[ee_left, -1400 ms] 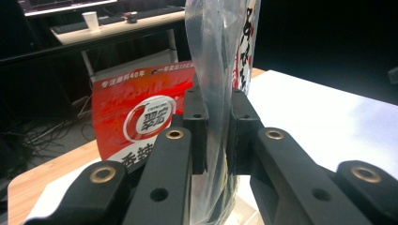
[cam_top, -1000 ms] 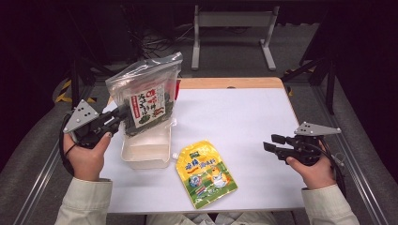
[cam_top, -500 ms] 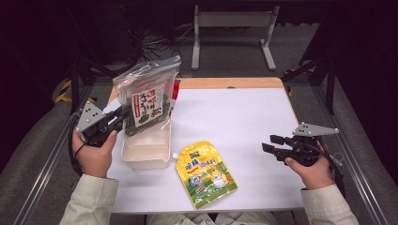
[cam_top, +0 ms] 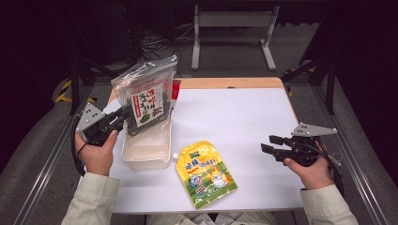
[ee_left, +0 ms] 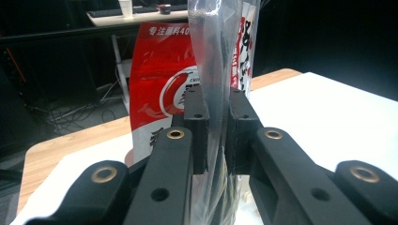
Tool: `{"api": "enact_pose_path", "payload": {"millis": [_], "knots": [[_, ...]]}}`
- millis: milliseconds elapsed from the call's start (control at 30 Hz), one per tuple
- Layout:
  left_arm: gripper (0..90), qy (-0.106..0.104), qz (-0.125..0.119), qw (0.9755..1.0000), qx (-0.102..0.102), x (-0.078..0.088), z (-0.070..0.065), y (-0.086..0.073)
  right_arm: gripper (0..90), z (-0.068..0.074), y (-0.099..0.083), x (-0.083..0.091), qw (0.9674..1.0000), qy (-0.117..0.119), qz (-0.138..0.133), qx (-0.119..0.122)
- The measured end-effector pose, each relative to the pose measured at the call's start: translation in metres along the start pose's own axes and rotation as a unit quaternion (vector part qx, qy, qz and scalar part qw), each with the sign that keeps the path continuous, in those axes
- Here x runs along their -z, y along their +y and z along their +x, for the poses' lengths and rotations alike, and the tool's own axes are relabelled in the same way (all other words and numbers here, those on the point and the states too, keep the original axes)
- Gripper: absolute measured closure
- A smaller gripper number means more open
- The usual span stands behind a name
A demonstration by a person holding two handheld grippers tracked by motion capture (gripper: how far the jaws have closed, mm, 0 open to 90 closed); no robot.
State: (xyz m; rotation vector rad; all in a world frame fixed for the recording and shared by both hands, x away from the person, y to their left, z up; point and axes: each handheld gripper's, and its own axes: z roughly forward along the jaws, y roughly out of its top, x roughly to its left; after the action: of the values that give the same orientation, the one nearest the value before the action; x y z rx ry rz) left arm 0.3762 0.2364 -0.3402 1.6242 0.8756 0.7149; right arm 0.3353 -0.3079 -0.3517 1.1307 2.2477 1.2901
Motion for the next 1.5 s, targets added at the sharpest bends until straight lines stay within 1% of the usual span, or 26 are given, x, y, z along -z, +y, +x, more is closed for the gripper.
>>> {"api": "enact_pose_path", "payload": {"millis": [200,400,467,500,533,567,633,700,767,867,933,967,1033,1067,1167,1200,1233,1267,1300,1333,1367,1400,1467,1500], "knots": [[81.5,0.0,0.0,1.0,-0.001,-0.001,-0.001,-0.001,48.4,0.0,0.0,0.0,1.0,0.0,0.0,0.0],[81.5,0.001,0.004,1.0,-0.007,0.0,-0.003,0.0,48.0,0.0,-0.001,-0.001,1.0,0.0,0.002,-0.001],[81.5,0.001,0.007,0.9999,-0.012,0.001,-0.004,0.0,47.9,0.0,-0.001,-0.002,1.0,0.001,0.003,0.0],[81.4,0.002,0.009,0.9998,-0.02,0.002,-0.005,0.0,47.8,0.0,-0.001,-0.002,1.0,0.001,0.003,0.001],[81.4,0.004,0.012,0.9997,-0.019,0.003,-0.007,0.0,47.7,0.001,-0.001,-0.001,1.0,0.002,0.002,0.0],[81.4,0.006,0.015,0.9996,-0.024,0.004,-0.007,0.0,47.7,0.0,-0.001,-0.001,1.0,0.002,0.002,0.0],[81.3,0.011,0.034,0.999,-0.026,0.004,-0.008,-0.001,47.6,0.0,-0.001,-0.001,1.0,0.002,0.002,0.0],[81.3,0.002,0.029,0.9994,-0.017,0.002,-0.008,-0.007,47.4,0.0,-0.001,-0.001,1.0,0.002,0.002,-0.002],[81.4,0.004,0.036,0.9993,-0.013,-0.002,-0.006,-0.011,47.3,0.0,-0.001,-0.002,1.0,0.002,0.003,-0.002],[81.4,-0.004,0.03,0.9996,0.002,-0.006,-0.003,-0.017,47.2,0.0,-0.001,-0.002,1.0,0.003,0.003,-0.002],[81.3,-0.008,0.033,0.9994,0.007,-0.007,0.0,-0.019,47.1,0.0,-0.001,-0.002,1.0,0.003,0.003,-0.002],[81.2,-0.009,0.04,0.9991,0.006,-0.008,0.001,-0.021,47.0,0.0,-0.001,-0.002,1.0,0.003,0.003,-0.003],[81.1,-0.007,0.063,0.998,0.002,-0.01,0.001,-0.024,46.8,0.0,-0.001,-0.002,1.0,0.003,0.003,-0.003],[81.0,-0.005,0.061,0.9981,0.003,-0.01,0.001,-0.025,46.7,0.0,-0.001,-0.002,1.0,0.003,0.003,-0.003],[80.7,-0.01,0.087,0.9962,0.004,-0.007,0.003,-0.023,46.1,0.0,-0.001,-0.002,1.0,0.004,0.001,-0.005],[80.6,-0.011,0.097,0.9952,0.008,-0.007,0.004,-0.023,45.9,0.0,-0.001,-0.002,1.0,0.003,0.001,-0.005],[80.5,-0.017,0.11,0.9937,0.012,-0.006,0.005,-0.022,45.8,0.0,-0.001,-0.002,1.0,0.003,0.001,-0.005],[80.2,-0.017,0.11,0.9937,0.012,-0.006,0.005,-0.022,45.8,0.0,-0.001,-0.002,1.0,0.003,0.001,-0.005],[80.0,-0.022,0.133,0.9907,0.018,-0.003,0.005,-0.021,45.5,0.0,-0.001,-0.002,1.0,0.005,0.002,-0.007],[79.8,-0.022,0.133,0.9907,0.018,-0.003,0.005,-0.021,45.5,0.0,-0.001,-0.002,1.0,0.005,0.002,-0.007],[79.8,-0.028,0.147,0.9886,0.021,-0.002,0.005,-0.02,45.4,0.0,-0.001,-0.003,1.0,0.005,0.003,-0.007],[79.4,-0.031,0.153,0.9875,0.019,-0.002,0.005,-0.02,45.3,0.0,-0.001,-0.003,1.0,0.006,0.003,-0.007],[79.0,-0.03,0.162,0.9863,0.009,-0.002,0.003,-0.018,45.1,0.0,-0.001,-0.004,1.0,0.006,0.004,-0.006],[78.9,-0.028,0.162,0.9863,0.008,-0.002,0.002,-0.017,45.1,0.0,-0.001,-0.005,0.9999,0.007,0.004,-0.007]]}}
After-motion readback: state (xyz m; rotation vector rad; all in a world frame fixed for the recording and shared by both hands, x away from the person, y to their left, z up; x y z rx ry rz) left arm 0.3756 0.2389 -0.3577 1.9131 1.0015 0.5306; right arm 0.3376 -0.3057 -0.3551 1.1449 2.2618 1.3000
